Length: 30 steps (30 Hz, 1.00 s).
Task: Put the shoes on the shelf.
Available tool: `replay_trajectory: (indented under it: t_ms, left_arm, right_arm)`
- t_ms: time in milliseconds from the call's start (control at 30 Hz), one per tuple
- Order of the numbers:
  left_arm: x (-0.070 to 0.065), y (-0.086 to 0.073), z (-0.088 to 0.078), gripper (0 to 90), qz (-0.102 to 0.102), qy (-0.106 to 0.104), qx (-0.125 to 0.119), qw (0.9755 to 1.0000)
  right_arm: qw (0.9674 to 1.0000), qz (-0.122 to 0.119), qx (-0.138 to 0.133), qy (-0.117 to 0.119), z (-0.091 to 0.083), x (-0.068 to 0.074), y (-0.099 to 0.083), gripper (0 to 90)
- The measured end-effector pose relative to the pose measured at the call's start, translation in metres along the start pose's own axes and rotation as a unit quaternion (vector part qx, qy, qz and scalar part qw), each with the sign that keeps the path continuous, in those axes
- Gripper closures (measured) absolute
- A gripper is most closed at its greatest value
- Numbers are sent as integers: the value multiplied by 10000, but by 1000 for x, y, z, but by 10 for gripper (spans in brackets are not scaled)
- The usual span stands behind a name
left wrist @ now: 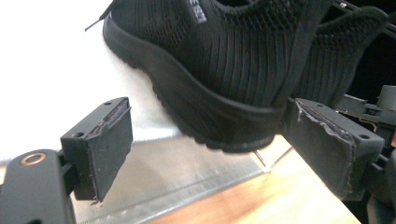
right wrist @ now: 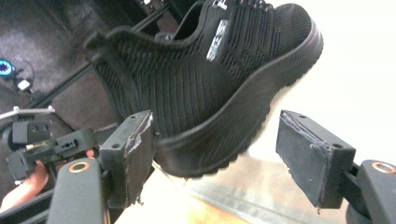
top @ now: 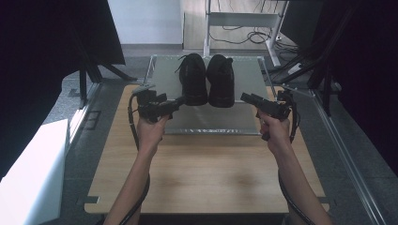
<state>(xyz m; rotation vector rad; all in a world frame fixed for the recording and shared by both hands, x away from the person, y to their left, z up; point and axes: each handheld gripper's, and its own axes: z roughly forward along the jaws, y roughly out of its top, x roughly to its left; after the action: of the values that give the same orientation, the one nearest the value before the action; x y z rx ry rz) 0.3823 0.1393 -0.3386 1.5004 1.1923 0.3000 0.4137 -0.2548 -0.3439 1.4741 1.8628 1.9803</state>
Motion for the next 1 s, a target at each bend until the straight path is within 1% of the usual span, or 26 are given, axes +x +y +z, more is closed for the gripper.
replay_trajectory:
  t_ms: [233, 500, 567, 700, 833, 1000]
  left_arm:
    - [-5, -18, -7, 78, 183, 36, 110, 9998]
    - [-9, -36, -17, 31, 386, 21, 220, 9990]
    - [-10, -41, -20, 16, 433, 24, 257, 9987]
    - [-14, -49, -27, 0, 608, 66, 363, 9975]
    - [-18, -58, -32, 0, 789, 110, 448, 9958]
    - [-21, -76, -36, 0, 919, 122, 551, 9942]
  right_arm:
    - [9993, -332, 179, -40, -5, 6, -16, 244]
    - [9963, -731, 434, -120, -9, 11, -36, 213]
    - [9950, -853, 507, -120, -11, 12, -40, 206]
    - [9924, -1027, 663, -108, -15, 16, -50, 163]
    - [9888, -1258, 792, -158, -20, 20, -59, 144]
    - [9843, -1457, 979, -190, -25, 21, -75, 137]
